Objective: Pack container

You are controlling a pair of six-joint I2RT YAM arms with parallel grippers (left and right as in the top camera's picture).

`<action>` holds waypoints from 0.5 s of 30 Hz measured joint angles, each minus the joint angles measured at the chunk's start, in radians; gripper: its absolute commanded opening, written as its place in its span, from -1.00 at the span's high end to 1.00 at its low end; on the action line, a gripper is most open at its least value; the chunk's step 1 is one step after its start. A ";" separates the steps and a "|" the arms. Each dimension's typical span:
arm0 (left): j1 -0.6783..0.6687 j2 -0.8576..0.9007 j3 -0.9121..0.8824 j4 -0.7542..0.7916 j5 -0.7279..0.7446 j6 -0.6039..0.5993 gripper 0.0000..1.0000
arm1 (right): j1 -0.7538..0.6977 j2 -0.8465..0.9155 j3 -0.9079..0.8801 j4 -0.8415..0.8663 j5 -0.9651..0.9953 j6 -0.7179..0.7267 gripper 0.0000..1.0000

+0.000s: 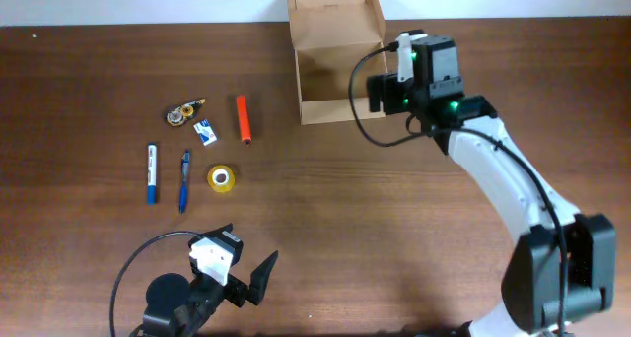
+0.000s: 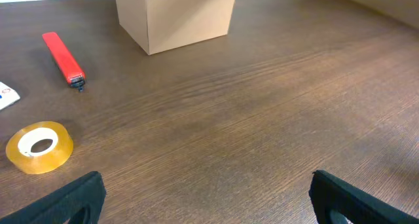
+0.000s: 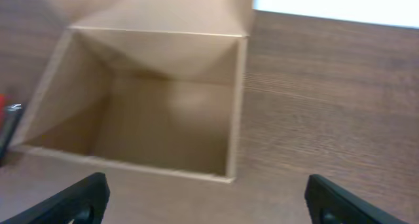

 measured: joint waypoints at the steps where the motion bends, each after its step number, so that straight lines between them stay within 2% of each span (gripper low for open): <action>1: 0.000 0.000 0.000 0.000 0.000 0.000 -0.98 | -0.010 0.014 0.002 0.010 -0.004 -0.006 -0.90; 3: 0.000 0.000 0.000 0.000 0.000 0.000 -0.99 | -0.023 0.043 0.003 0.028 -0.013 -0.018 -0.89; 9: 0.000 0.000 0.000 0.000 0.000 0.000 -0.99 | -0.026 0.115 0.004 0.055 -0.031 -0.054 -0.57; 15: 0.000 0.000 0.000 0.000 0.000 0.000 -0.99 | -0.026 0.166 0.005 0.079 -0.038 -0.069 0.10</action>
